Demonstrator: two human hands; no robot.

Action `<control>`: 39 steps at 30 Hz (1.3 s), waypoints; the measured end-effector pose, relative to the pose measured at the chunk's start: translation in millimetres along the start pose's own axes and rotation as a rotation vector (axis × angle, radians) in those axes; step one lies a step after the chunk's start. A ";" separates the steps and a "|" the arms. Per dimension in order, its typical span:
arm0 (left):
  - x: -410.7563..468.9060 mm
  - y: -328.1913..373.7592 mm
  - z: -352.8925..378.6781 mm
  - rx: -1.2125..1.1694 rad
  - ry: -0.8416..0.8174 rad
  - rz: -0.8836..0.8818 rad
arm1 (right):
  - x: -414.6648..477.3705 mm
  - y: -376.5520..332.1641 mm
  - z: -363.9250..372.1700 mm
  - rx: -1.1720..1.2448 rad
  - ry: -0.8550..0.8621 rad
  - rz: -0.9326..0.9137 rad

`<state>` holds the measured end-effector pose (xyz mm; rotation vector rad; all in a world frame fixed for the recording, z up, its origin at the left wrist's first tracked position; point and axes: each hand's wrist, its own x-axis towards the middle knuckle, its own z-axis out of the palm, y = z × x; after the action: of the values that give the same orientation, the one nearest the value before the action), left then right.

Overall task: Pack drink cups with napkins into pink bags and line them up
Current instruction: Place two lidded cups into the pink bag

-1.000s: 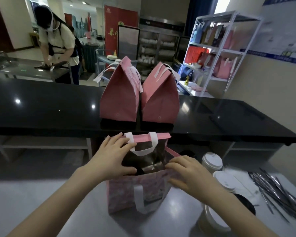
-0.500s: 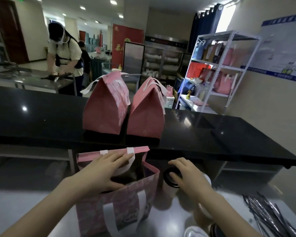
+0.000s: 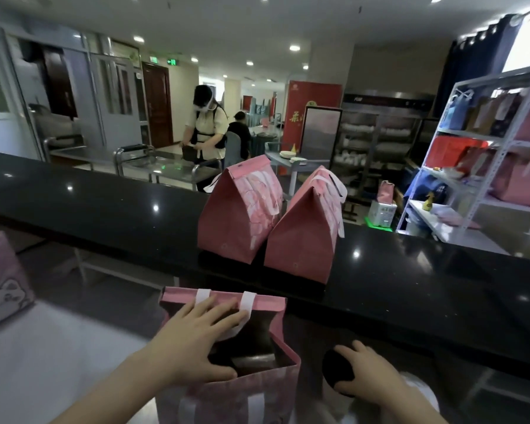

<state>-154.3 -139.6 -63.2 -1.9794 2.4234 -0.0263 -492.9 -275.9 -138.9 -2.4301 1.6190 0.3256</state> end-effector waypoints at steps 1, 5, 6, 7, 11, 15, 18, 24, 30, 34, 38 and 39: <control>-2.1 0.4 -0.6 0.008 -0.002 -0.013 | -0.1 -0.2 2.4 0.012 0.006 -0.018; -6.0 5.7 -1.1 -0.016 0.008 -0.010 | -5.6 -4.1 9.4 0.031 0.074 -0.067; -6.3 6.5 -0.6 -0.026 0.011 -0.002 | -8.1 -6.0 9.3 0.032 0.094 -0.072; -6.9 6.4 0.0 -0.037 0.007 0.006 | -11.6 -8.7 7.7 0.033 0.105 -0.076; -6.1 -4.1 0.3 -0.065 -0.032 0.040 | -32.7 -20.8 -19.2 0.091 0.176 -0.097; -3.2 -16.6 4.0 -0.045 -0.052 0.081 | -63.4 -33.9 -80.8 0.150 0.285 -0.164; -3.0 -19.1 7.2 -0.029 -0.071 0.095 | -88.9 -49.8 -128.7 0.193 0.369 -0.219; -1.2 -14.3 6.0 -0.043 -0.102 0.063 | -117.8 -102.3 -185.8 0.238 0.485 -0.381; -5.3 -13.6 4.4 -0.116 -0.060 0.088 | -106.2 -164.2 -153.6 0.230 0.305 -0.515; -6.9 -20.7 4.9 -0.100 -0.087 0.079 | -96.3 -169.2 -115.9 0.099 0.238 -0.473; -17.0 -31.0 4.3 -0.139 -0.090 0.111 | -95.0 -151.1 -102.1 -0.090 0.235 -0.425; -19.4 -31.7 4.7 -0.131 -0.083 0.109 | -95.0 -147.8 -100.5 -0.117 0.231 -0.417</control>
<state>-119.2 -126.9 -67.2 -1.8509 2.5353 0.2165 -384.9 -165.4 -8.3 -2.9005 1.1459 0.0739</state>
